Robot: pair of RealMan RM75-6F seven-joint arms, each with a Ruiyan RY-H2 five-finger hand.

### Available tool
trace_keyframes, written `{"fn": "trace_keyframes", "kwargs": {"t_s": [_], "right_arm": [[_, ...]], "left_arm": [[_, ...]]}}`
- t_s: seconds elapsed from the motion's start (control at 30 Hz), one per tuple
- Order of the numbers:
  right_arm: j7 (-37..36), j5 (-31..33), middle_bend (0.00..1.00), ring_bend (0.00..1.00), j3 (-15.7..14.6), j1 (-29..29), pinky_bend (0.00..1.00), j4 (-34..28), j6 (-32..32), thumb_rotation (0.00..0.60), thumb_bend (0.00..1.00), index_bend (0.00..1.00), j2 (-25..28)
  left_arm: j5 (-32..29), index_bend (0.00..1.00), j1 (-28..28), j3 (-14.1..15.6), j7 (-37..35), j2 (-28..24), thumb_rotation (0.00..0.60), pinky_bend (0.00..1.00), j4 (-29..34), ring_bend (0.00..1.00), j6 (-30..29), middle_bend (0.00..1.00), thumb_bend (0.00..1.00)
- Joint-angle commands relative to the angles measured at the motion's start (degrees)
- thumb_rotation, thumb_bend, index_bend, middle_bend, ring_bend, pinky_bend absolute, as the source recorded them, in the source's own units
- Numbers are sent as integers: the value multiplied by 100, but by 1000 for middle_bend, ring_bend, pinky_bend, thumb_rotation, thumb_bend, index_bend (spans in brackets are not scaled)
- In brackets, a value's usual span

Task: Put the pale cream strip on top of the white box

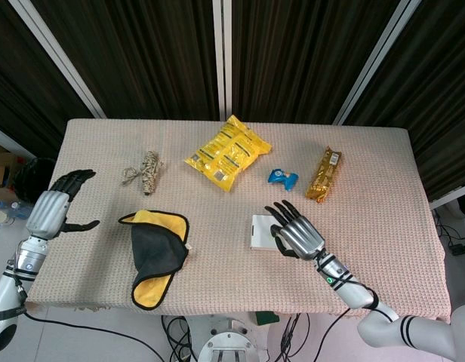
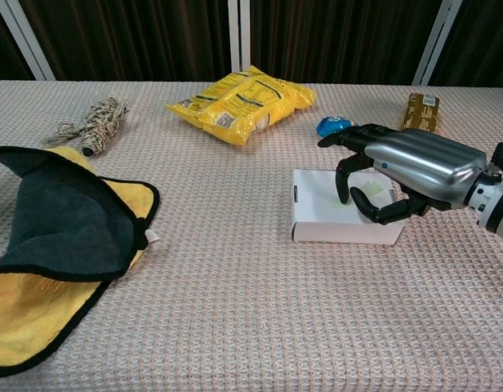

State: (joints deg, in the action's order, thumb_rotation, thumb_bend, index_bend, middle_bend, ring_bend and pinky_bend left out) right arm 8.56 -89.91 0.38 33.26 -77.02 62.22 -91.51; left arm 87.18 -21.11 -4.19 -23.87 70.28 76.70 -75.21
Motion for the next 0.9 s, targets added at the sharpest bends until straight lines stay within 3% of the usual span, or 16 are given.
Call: {"fn": "trace_keyframes", "kwargs": {"t_s": [0.03,0.6,0.77,0.9], "right_arm": [[2,23,45,0,-6,-5,0,26,-21,445,674,493,-25],[-373,-329,49,0,8,-118,0,-29,560,446,663,475,102],[-460,-331,36,0,57,-388,0,-75,1076,449,613,322,383],[-331,58,3,0,138,-784,0,-128,1397,447,402,133,843]], "left_arm": [[-2,132,-2,-1,-4,-4,600,138,-6,93,4,119,0],[12,132,15,7,-7,-13,600,138,1,93,-25,118,0],[41,132,82,25,138,-74,600,138,75,93,-143,119,0],[89,132,255,111,588,-179,600,138,209,93,-361,119,0]]}}
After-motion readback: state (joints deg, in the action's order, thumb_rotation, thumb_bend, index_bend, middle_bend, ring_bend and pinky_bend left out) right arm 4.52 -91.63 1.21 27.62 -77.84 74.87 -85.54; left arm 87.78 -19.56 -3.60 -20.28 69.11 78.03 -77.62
